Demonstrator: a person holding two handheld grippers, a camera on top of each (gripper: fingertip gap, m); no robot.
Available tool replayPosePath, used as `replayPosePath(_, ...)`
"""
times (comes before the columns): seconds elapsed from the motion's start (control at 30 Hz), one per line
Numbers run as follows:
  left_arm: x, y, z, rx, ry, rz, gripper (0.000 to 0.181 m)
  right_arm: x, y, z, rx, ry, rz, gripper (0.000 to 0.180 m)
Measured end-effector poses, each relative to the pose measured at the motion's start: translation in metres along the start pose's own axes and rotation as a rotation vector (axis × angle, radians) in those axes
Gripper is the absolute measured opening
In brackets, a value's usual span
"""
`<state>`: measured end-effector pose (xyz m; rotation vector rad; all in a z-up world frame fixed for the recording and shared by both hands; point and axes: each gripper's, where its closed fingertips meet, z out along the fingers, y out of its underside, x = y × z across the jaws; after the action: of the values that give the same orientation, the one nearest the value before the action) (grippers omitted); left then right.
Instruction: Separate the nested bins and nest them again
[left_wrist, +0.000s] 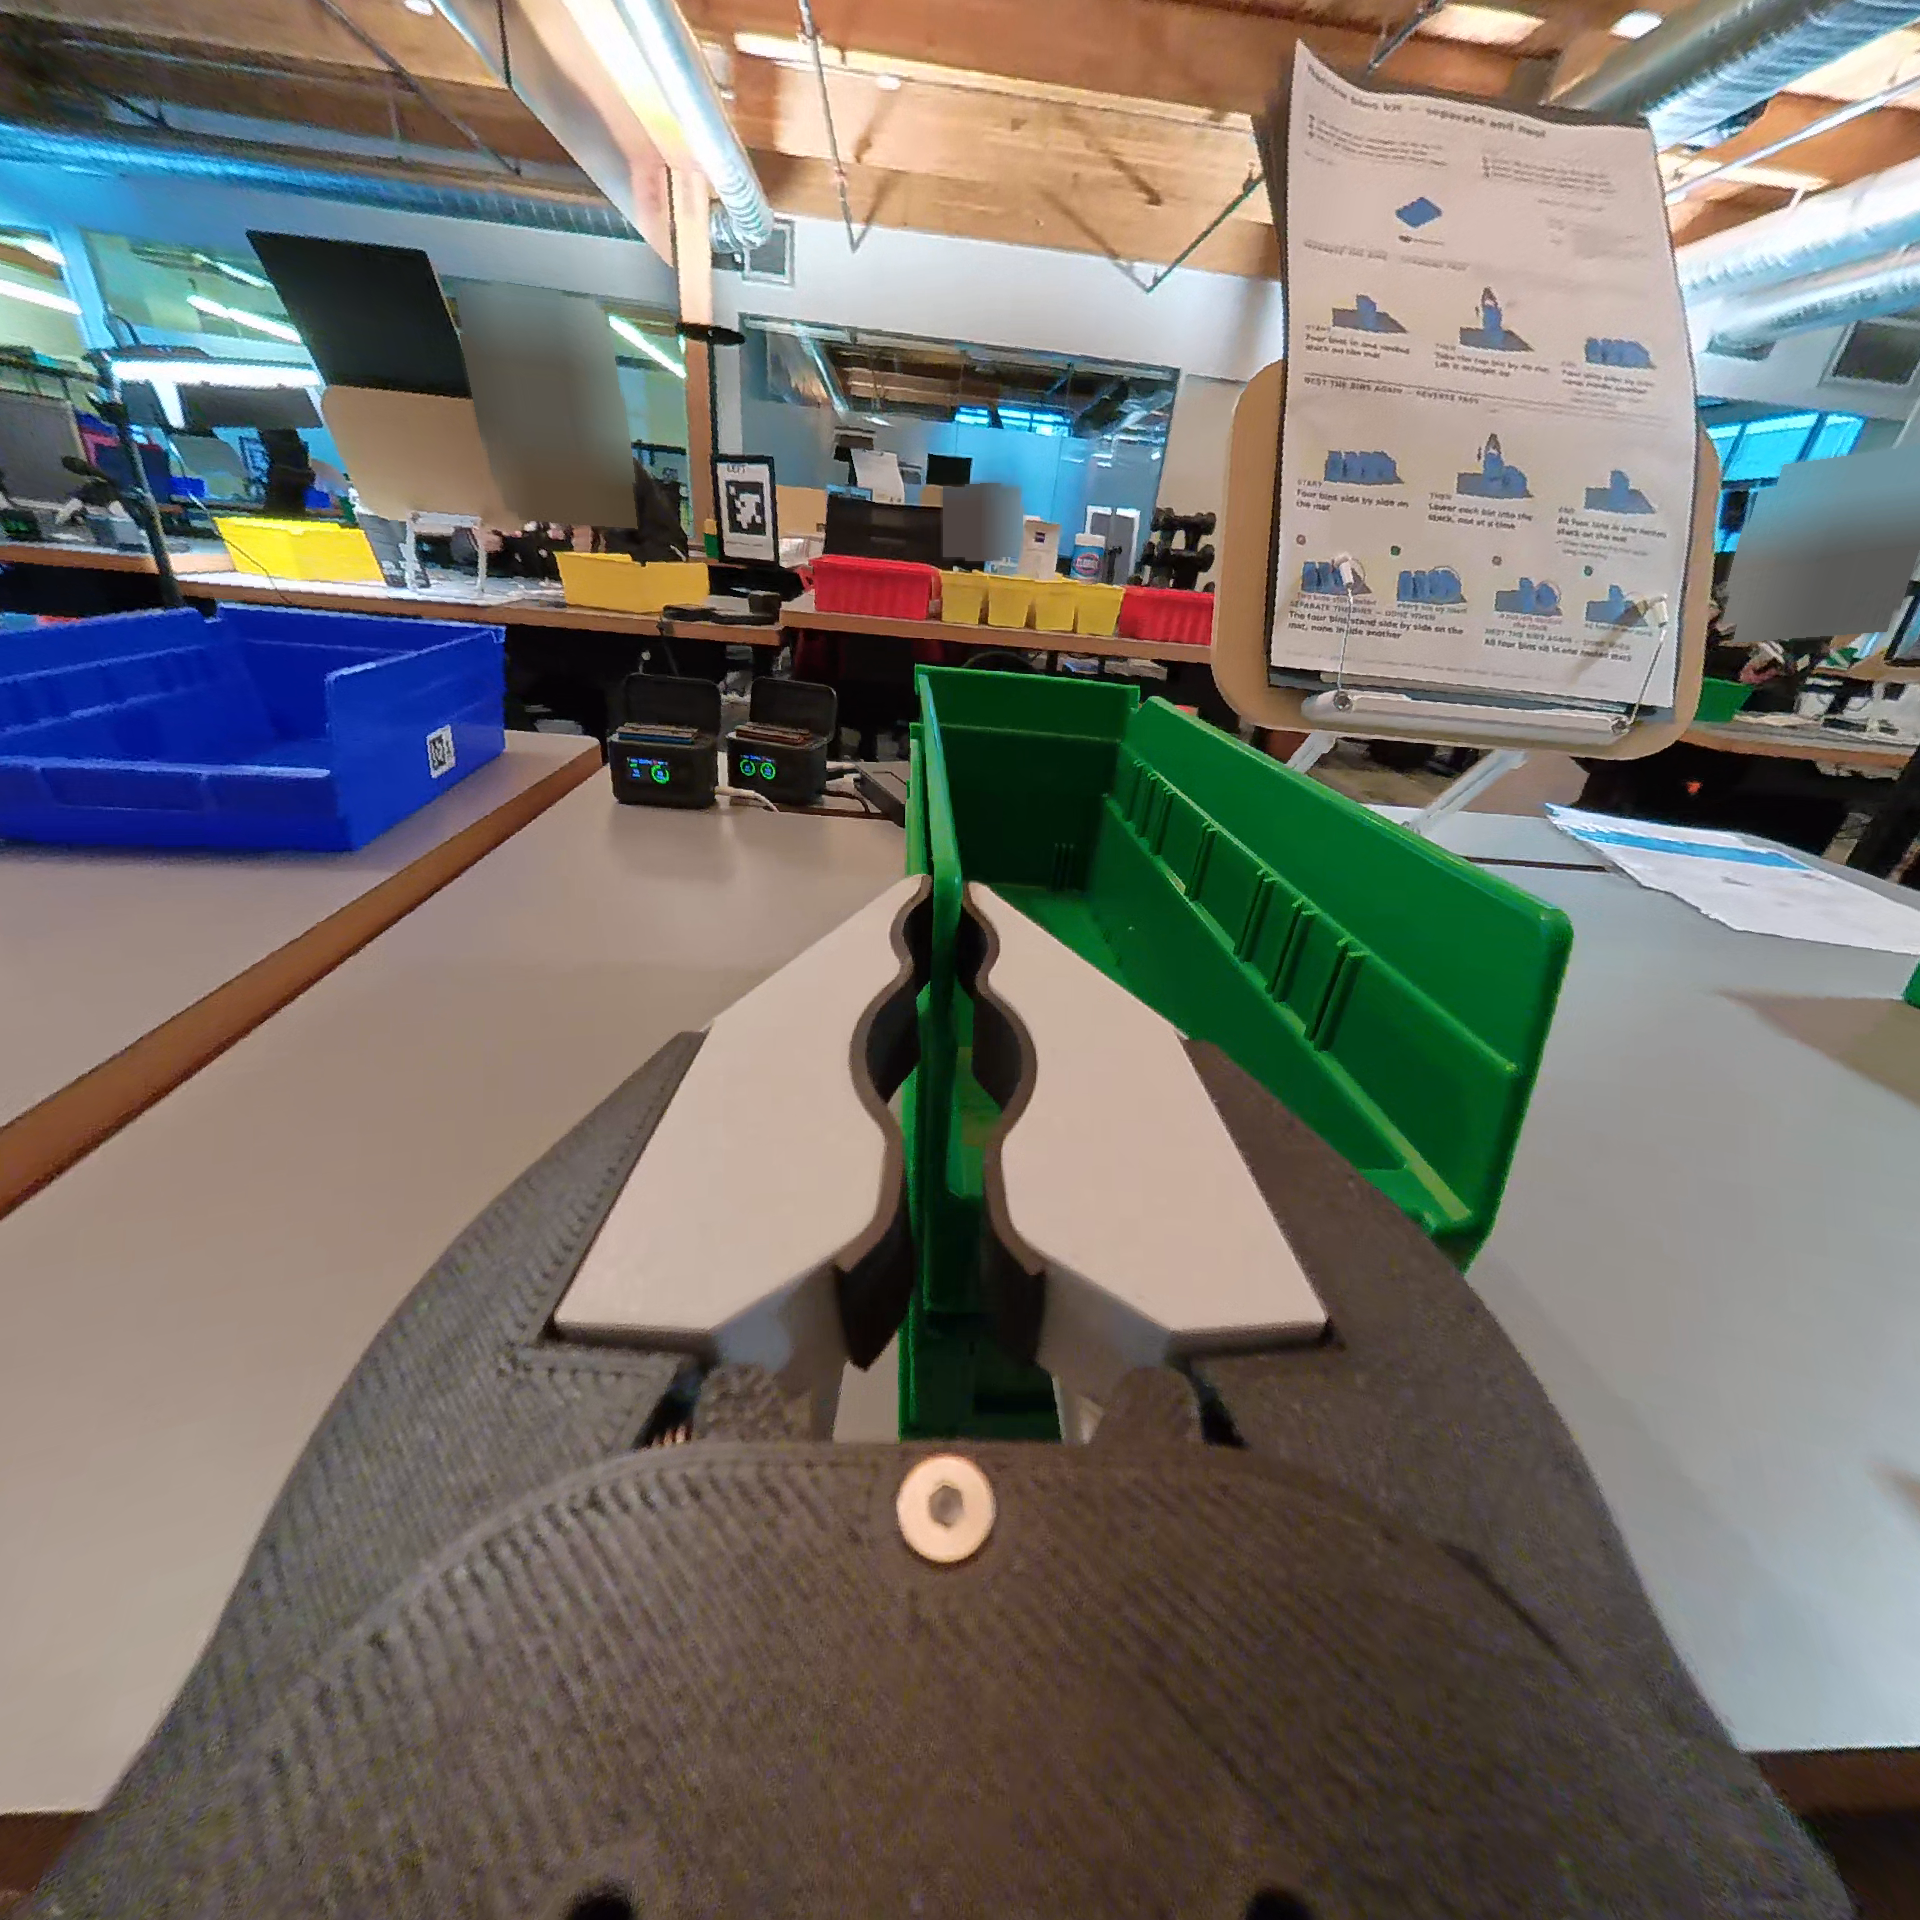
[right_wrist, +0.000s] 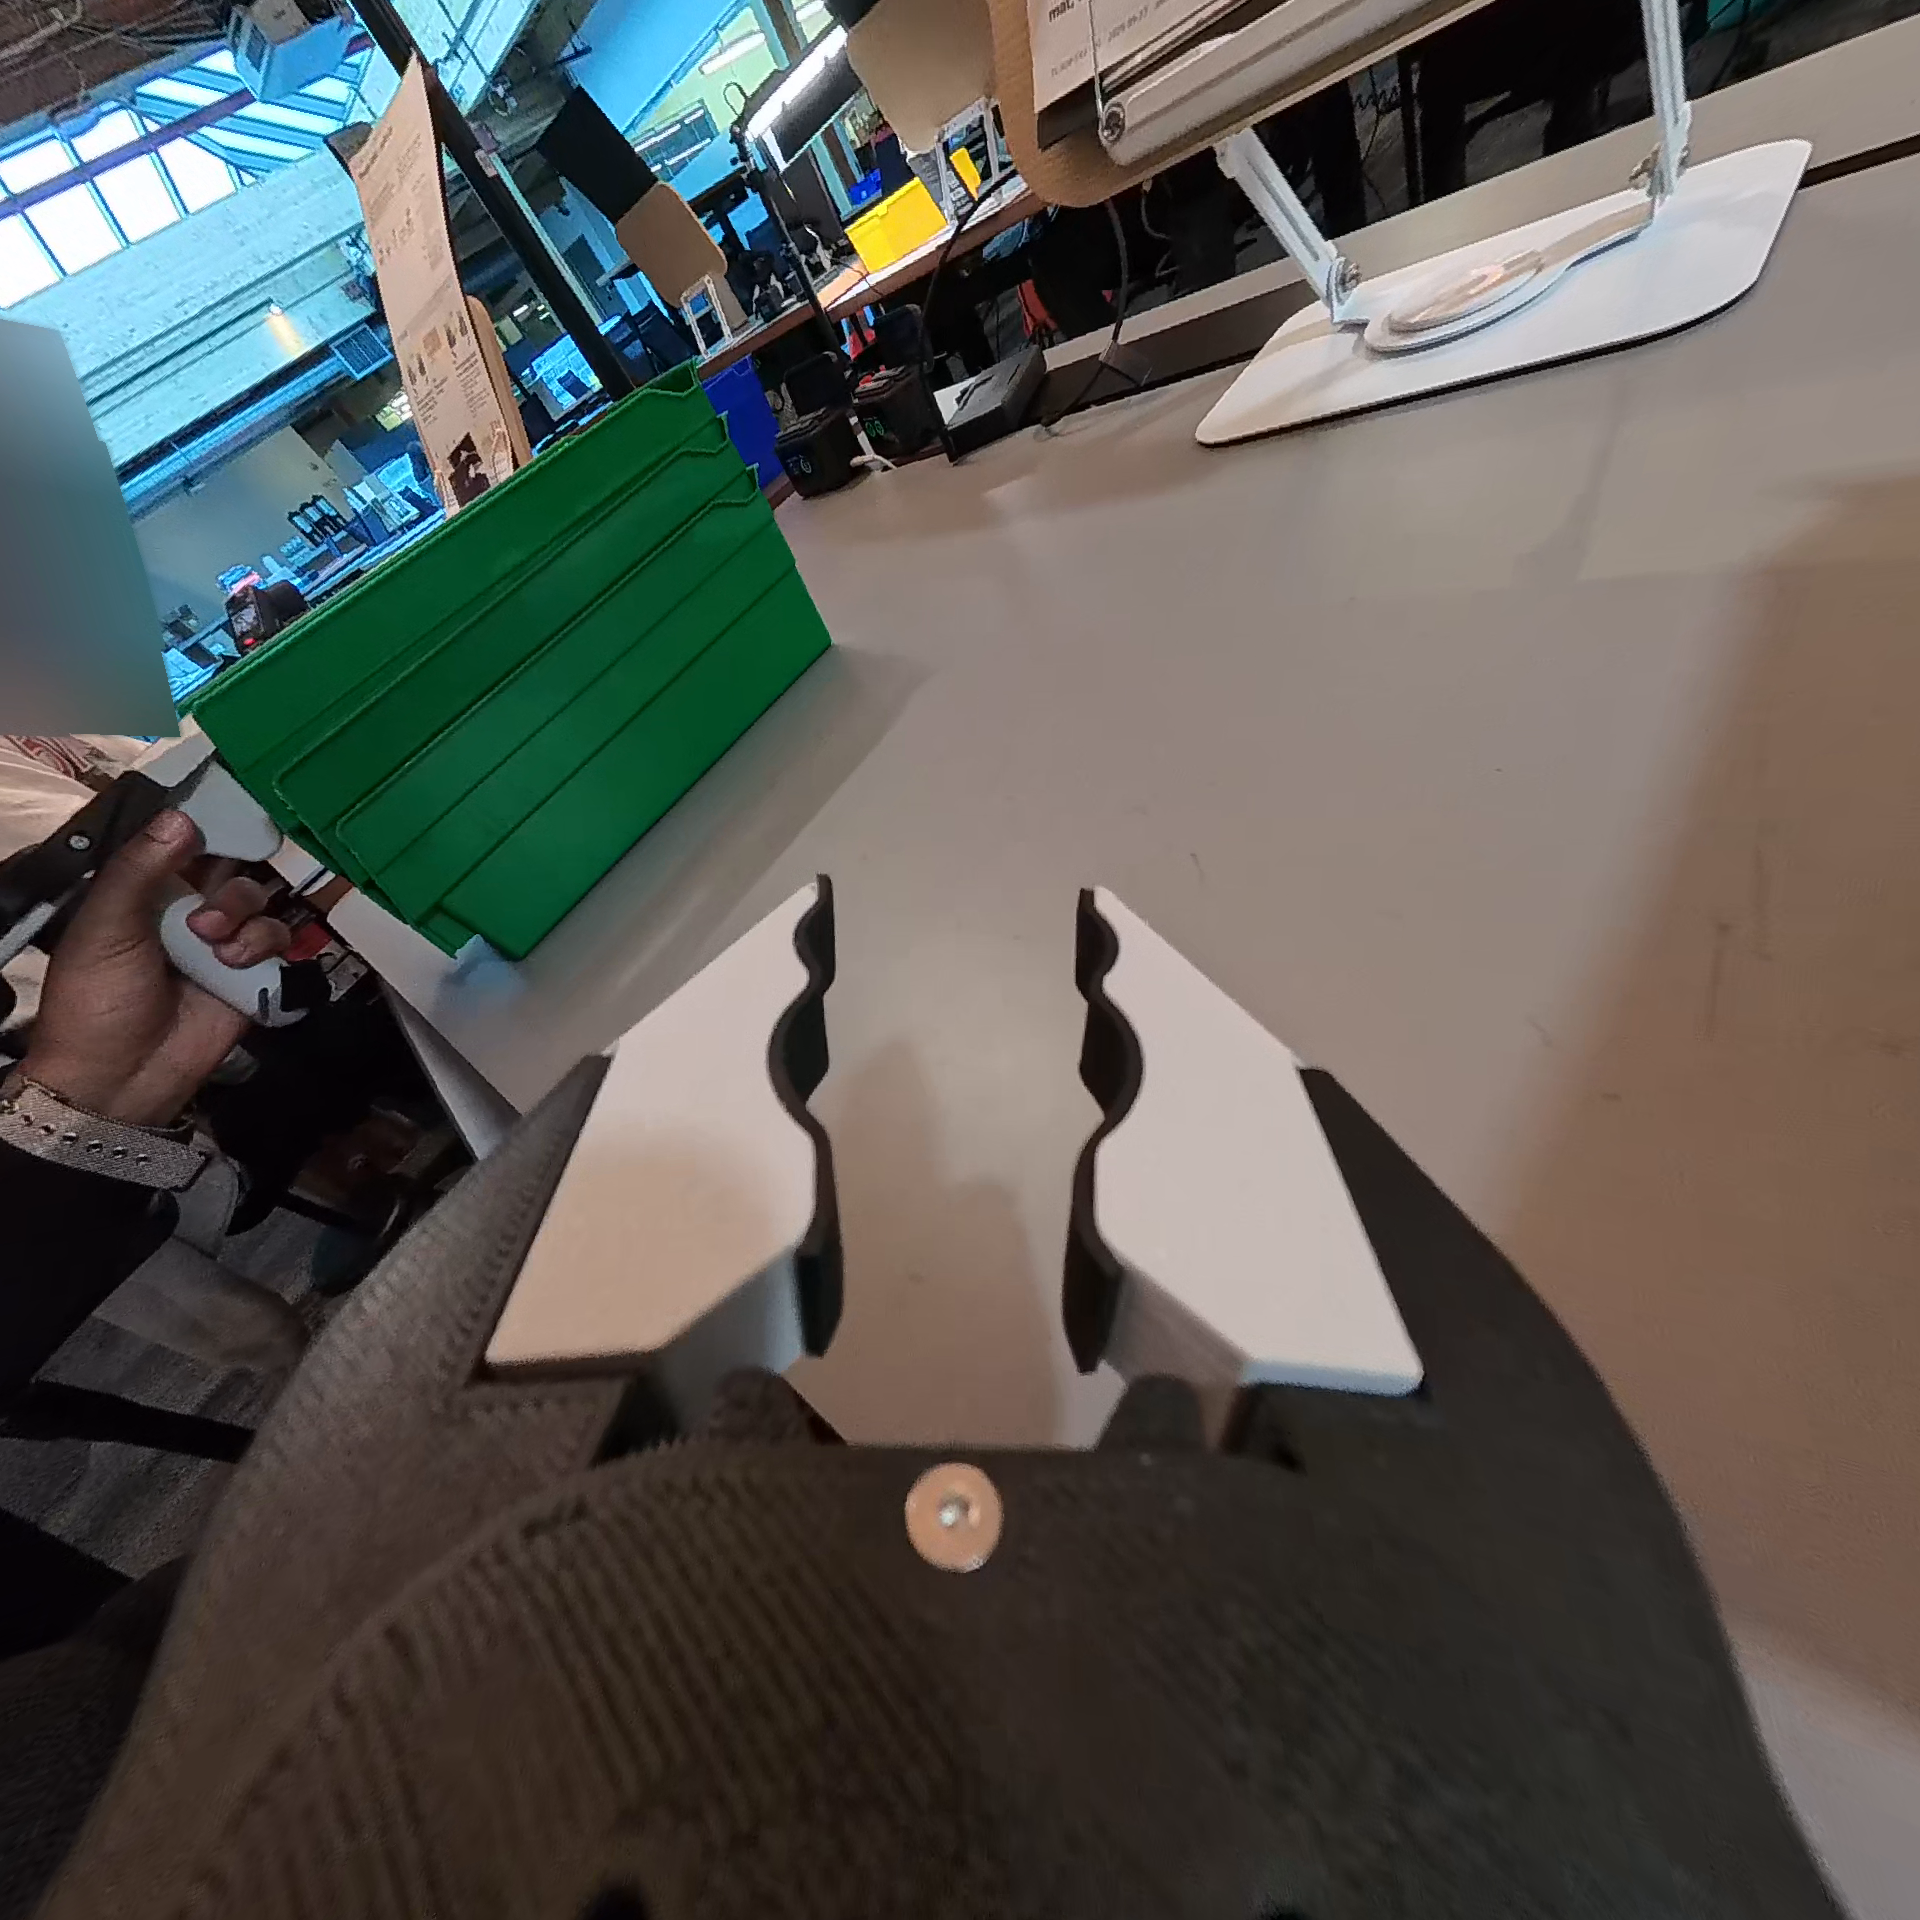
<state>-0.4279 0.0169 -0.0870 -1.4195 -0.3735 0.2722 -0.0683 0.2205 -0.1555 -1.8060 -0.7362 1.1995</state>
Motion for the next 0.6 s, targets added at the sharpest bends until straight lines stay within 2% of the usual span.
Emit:
replayPosePath(0.17,0.0037,-0.0029,-0.0009,0.025,0.009,0.019,0.006,0.0,0.001,0.0004,-0.005,0.002,-0.003,0.045)
replayPosePath(0.23,0.0003,-0.003,-0.0007,0.023,-0.004,0.004,0.0,0.0,0.0013,0.0005,-0.007,0.002,-0.003,0.045)
replayPosePath(0.6,-0.0024,-0.0055,-0.0003,0.018,0.005,-0.047,0.0,0.0007,0.003,0.0011,-0.015,0.004,-0.003,0.045)
